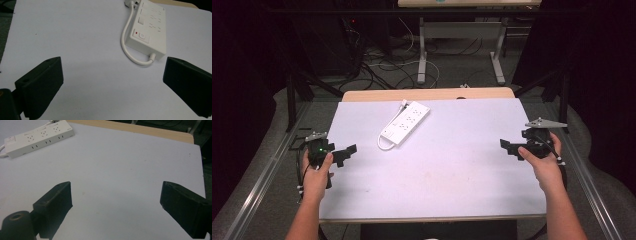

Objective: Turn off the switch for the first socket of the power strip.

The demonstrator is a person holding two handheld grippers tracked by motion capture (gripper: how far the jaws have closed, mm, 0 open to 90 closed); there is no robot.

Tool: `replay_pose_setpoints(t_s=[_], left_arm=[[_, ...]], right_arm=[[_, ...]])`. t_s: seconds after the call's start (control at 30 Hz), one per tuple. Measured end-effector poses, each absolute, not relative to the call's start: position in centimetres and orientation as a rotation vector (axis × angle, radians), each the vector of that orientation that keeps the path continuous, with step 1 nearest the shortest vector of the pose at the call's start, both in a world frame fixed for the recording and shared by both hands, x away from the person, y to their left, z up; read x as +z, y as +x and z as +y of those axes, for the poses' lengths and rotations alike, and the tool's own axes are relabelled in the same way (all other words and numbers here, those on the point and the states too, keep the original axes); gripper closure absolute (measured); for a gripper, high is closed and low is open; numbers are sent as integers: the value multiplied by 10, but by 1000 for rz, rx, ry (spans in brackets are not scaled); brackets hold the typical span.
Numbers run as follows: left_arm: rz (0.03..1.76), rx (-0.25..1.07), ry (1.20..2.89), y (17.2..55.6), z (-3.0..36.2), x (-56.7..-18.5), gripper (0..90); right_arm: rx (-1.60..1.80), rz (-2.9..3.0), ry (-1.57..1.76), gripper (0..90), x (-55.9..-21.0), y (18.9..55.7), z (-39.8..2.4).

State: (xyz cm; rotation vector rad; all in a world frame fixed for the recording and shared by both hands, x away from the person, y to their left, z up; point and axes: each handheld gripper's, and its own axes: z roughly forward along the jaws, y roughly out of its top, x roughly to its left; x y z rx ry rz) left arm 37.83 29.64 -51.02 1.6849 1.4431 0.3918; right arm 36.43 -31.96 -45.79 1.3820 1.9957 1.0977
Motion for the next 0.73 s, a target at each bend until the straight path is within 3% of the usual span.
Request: replay_pose_setpoints(t_s=[0.73], left_arm=[[1452,388,1692,378,298,-509,31]], right_arm=[[1089,2000,1384,100,-460,365,-321]])
